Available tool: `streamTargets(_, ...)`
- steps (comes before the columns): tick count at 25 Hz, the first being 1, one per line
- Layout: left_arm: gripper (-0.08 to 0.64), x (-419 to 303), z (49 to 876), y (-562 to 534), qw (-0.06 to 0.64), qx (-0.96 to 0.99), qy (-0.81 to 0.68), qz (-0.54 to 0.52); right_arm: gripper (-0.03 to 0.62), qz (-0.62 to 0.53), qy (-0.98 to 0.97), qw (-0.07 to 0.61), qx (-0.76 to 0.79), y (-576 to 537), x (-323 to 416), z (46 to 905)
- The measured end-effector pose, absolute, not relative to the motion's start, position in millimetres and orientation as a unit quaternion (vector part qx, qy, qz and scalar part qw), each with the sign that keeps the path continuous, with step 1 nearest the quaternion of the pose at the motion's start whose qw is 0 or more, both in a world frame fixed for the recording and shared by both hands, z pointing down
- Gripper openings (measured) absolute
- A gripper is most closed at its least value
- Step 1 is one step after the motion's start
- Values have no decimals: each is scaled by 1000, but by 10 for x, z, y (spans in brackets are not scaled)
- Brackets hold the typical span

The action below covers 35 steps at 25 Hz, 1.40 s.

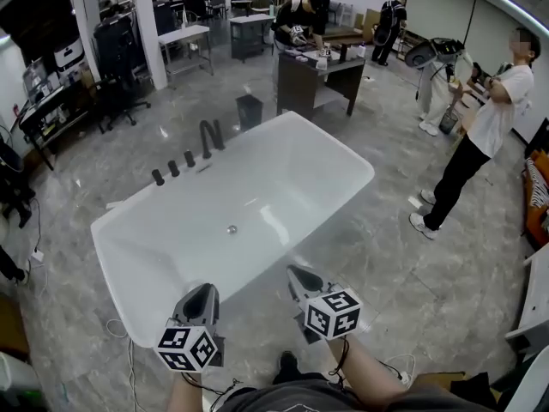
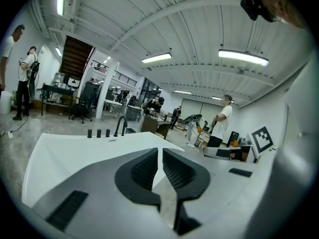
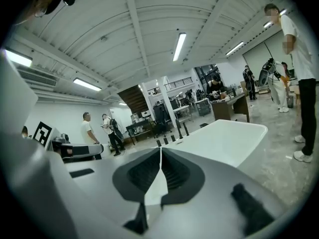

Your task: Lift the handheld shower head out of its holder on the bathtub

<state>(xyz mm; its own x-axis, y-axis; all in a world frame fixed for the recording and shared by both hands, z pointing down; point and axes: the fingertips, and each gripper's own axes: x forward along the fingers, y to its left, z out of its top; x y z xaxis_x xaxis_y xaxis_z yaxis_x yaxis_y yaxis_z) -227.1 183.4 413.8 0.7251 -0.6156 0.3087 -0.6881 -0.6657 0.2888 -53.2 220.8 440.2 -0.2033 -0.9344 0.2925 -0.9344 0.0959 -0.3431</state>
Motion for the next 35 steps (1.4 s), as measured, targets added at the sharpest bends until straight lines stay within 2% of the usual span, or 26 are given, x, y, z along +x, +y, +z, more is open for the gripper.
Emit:
streamTargets(8,40,-1743,4058,1700,186,907,-368,87,26,-232,745,3,-625,2104,27,4417)
streamTargets(18,40,-1597,4176,1441,203,900,-373,93,26,-244,746,-10,-620,1888,199,4572)
streamTargets(35,40,-1003,4309,-154,222,907,-350,76,26,-235,725,-43,-646,503,814,4589)
